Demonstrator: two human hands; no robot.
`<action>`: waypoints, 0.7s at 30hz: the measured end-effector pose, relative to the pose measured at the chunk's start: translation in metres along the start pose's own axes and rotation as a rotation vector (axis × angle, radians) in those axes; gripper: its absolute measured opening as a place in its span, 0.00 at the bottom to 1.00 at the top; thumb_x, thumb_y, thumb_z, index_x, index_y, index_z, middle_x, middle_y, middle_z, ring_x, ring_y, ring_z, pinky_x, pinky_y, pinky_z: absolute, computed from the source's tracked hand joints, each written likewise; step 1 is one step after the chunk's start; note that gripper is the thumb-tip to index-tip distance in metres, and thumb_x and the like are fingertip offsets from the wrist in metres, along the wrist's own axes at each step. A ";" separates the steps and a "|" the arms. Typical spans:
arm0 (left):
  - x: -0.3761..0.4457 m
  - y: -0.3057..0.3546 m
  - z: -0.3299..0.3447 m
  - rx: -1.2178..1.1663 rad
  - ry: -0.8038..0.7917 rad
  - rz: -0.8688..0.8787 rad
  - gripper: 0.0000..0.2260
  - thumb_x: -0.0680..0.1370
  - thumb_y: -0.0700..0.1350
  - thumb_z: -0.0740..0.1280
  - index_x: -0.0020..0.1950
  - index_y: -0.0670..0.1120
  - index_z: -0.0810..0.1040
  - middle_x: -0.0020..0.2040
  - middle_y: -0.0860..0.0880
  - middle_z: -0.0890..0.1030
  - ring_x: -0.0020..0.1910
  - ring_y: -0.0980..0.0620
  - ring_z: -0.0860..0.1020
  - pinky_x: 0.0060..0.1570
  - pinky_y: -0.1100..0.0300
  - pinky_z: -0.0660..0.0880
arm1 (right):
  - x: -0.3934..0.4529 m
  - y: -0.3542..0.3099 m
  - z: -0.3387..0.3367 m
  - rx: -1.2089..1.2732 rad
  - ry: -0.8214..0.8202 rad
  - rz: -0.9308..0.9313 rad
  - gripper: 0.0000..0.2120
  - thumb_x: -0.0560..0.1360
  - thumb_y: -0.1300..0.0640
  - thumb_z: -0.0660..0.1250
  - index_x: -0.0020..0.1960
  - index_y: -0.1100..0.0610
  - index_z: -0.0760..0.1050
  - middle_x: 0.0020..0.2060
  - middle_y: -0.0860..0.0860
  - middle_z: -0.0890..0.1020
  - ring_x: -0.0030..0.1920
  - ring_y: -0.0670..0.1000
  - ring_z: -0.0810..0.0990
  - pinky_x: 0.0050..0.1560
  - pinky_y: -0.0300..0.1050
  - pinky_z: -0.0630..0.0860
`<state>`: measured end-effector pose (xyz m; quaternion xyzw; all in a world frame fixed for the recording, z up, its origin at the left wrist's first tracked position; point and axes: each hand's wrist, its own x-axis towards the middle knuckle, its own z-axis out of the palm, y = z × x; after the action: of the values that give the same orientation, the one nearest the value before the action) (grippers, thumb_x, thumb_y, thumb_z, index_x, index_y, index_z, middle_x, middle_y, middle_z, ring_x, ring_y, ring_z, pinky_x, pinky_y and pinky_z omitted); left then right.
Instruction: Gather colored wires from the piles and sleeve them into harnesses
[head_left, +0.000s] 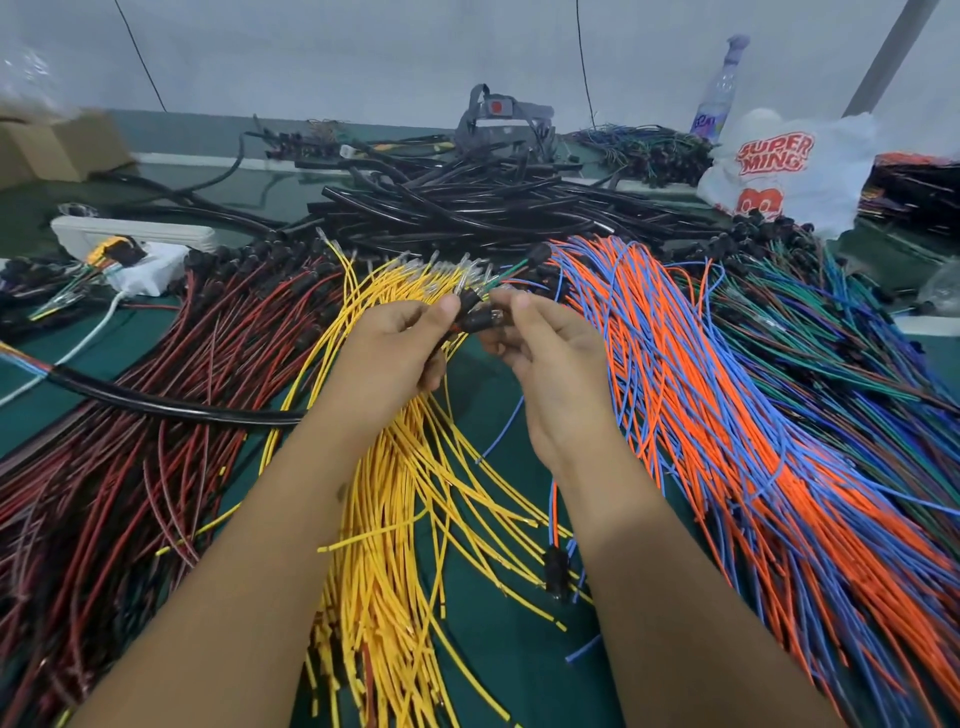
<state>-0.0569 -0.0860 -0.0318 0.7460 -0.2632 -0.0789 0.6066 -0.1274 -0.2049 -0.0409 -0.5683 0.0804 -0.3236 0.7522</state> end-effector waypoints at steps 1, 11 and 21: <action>-0.001 0.000 0.000 -0.018 -0.008 0.006 0.19 0.80 0.56 0.60 0.45 0.40 0.78 0.22 0.52 0.73 0.20 0.60 0.67 0.22 0.71 0.64 | 0.000 0.000 0.000 0.006 -0.005 0.004 0.11 0.80 0.64 0.61 0.48 0.57 0.81 0.43 0.57 0.83 0.40 0.51 0.79 0.43 0.41 0.76; -0.004 -0.002 0.001 0.006 0.000 0.046 0.08 0.77 0.41 0.64 0.42 0.53 0.74 0.31 0.55 0.79 0.28 0.62 0.72 0.35 0.62 0.67 | -0.002 0.000 0.003 -0.105 -0.006 0.039 0.10 0.79 0.60 0.64 0.51 0.49 0.82 0.44 0.47 0.85 0.41 0.46 0.82 0.45 0.41 0.79; -0.005 -0.017 -0.003 0.526 0.092 0.260 0.11 0.80 0.50 0.63 0.61 0.57 0.75 0.40 0.52 0.82 0.37 0.50 0.79 0.39 0.51 0.76 | -0.002 0.004 0.005 -0.149 0.146 0.006 0.08 0.75 0.64 0.69 0.39 0.56 0.79 0.29 0.48 0.82 0.32 0.44 0.81 0.34 0.33 0.76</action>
<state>-0.0549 -0.0786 -0.0481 0.8405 -0.3400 0.1044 0.4086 -0.1255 -0.1992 -0.0435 -0.5974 0.1604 -0.3549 0.7011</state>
